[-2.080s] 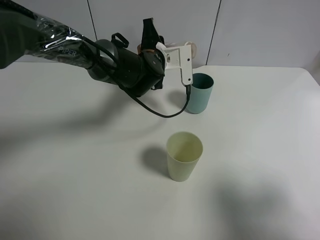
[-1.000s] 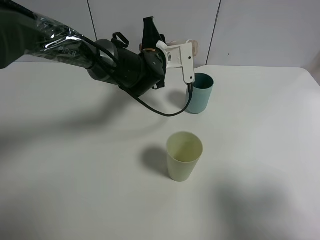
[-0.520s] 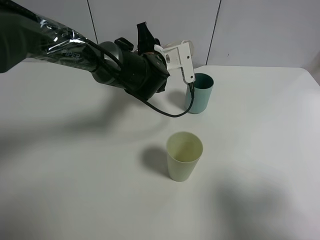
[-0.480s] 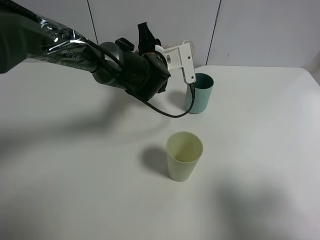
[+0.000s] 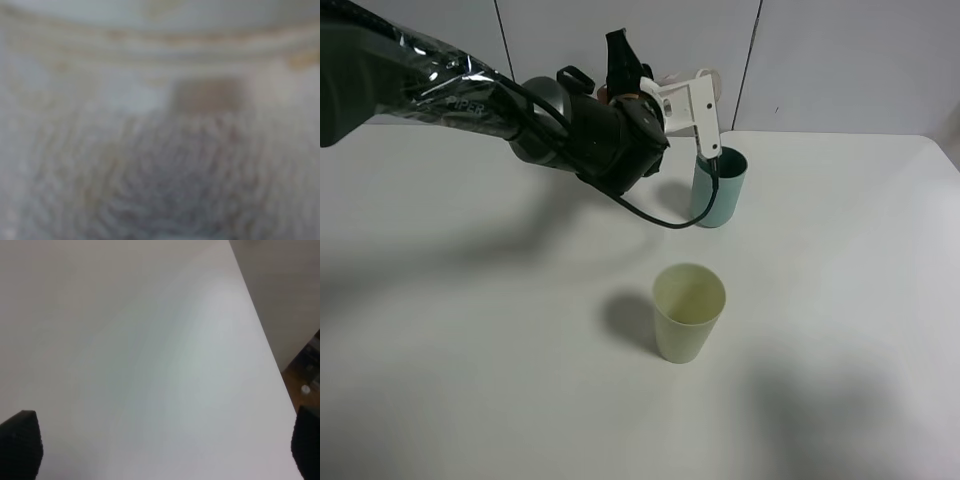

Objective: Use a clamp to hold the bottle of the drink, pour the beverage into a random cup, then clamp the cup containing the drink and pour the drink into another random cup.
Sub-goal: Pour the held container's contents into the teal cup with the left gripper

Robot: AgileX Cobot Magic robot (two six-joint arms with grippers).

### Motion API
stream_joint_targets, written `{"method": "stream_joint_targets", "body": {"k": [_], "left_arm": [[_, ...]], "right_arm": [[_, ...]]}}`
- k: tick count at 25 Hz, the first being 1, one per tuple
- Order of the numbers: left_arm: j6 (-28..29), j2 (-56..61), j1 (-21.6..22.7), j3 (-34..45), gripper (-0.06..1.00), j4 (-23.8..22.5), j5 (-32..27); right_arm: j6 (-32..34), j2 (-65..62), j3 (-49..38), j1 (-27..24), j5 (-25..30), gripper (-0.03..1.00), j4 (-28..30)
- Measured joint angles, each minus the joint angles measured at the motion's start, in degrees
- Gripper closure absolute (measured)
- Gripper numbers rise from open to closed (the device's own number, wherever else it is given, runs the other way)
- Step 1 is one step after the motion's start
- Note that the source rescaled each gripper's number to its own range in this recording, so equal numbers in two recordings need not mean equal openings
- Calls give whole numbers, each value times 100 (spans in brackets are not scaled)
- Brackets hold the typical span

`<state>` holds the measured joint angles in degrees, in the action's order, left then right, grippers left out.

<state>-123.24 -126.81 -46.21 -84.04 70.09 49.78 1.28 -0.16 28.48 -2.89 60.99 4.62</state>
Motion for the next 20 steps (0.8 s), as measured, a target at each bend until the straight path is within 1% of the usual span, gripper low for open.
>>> {"method": "stream_joint_targets", "body": {"k": [3,9,11,20], "left_arm": [[6,0,0,0,94,-247,-49],[465,-33,52,0,94,-1229,-88],[555,-101,86,0,94,-1449,-94],[676,-324,122,-271,94,-1739,-171]], "right_arm": [[0,0,0,0,0,-3,0],[0,0,0,0,0,-3,0],[0,0,0,0,0,-3,0],[0,0,0,0,0,-3,0]]}}
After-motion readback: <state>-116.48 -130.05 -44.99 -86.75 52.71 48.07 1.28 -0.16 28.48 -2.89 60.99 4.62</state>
